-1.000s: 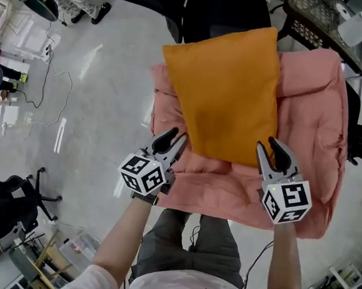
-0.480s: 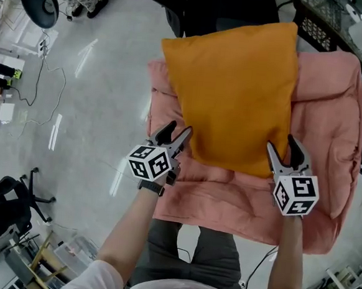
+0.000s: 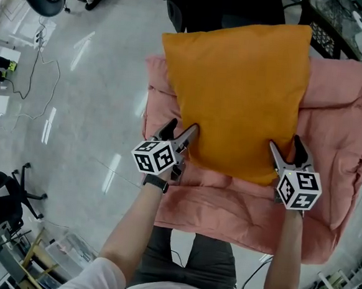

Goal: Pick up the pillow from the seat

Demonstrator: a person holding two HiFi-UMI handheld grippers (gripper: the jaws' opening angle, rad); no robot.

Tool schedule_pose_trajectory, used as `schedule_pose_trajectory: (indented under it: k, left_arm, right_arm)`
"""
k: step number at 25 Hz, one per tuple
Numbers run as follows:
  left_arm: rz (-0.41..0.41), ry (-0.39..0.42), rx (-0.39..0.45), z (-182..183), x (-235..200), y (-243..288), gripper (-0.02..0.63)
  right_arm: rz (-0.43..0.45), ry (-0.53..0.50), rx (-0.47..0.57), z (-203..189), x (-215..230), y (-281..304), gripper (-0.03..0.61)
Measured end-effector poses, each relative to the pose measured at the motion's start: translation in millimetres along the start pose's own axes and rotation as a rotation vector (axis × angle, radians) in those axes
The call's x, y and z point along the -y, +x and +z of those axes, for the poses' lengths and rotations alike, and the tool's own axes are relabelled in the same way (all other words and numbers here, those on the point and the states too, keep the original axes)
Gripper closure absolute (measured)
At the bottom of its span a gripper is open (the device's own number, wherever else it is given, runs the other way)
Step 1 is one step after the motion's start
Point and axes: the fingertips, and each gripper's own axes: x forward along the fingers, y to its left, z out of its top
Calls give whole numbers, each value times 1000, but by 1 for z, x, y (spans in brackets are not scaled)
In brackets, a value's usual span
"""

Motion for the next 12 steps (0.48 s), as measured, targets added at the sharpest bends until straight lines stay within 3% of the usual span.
schedule_pose_trajectory:
  k: [9,12]
  left_arm:
    - [-111,-21,-54,-5,1,22,235]
    - [-121,-27,-45,-5,3,26,260]
  right_arm:
    - [-11,-8,-25,-5,2,16,244]
    - [-17,-24,-16,-6,-2,17,287]
